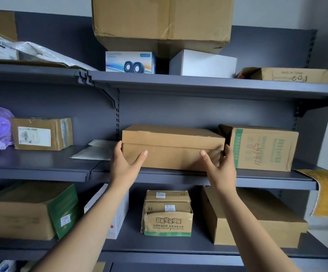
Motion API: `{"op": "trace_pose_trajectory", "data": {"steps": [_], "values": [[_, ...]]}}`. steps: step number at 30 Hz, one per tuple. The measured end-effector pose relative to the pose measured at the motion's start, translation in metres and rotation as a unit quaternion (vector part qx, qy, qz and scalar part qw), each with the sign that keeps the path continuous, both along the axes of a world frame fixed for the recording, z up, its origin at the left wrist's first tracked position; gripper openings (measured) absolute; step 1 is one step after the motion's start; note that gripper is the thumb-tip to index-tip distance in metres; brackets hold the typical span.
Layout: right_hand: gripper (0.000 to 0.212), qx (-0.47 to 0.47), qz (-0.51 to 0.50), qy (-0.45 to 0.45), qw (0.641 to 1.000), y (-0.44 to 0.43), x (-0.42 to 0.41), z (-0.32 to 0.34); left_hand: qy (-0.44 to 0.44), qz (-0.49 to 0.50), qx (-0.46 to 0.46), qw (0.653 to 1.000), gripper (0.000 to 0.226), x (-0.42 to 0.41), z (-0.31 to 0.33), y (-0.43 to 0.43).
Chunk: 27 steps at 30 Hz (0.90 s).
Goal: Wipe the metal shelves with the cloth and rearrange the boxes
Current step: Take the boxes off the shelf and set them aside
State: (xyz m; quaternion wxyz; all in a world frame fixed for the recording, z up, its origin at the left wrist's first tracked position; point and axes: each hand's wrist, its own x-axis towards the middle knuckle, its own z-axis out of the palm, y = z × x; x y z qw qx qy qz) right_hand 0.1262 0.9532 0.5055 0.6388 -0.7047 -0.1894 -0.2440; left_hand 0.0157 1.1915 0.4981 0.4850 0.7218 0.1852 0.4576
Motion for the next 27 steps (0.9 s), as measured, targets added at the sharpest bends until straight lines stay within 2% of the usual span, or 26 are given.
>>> {"op": "trace_pose_trajectory", "data": {"steps": [3,8,12,17,21,27], "values": [[0.091,0.002,0.012,-0.004,1.0,-0.001,-0.032,-0.005,-0.029,-0.015,0.002,0.999,0.08,-0.019,-0.004,-0.015],[0.083,-0.027,0.121,-0.019,0.992,0.032,-0.112,-0.014,-0.032,-0.064,-0.011,0.997,0.067,-0.078,-0.014,-0.034],[0.074,-0.052,0.188,-0.039,0.98,0.069,-0.169,-0.02,-0.035,-0.042,-0.009,0.998,0.057,-0.14,-0.025,-0.018],[0.072,-0.059,0.26,-0.014,0.964,0.116,-0.225,-0.043,-0.022,0.003,-0.016,1.0,0.054,-0.214,-0.048,0.008],[0.072,-0.07,0.301,0.013,0.951,0.143,-0.251,-0.064,-0.008,0.02,-0.027,0.999,0.053,-0.242,-0.066,0.026],[0.067,-0.068,0.311,0.022,0.948,0.175,-0.248,-0.083,0.001,0.015,-0.033,0.999,0.04,-0.248,-0.091,0.054]]}}
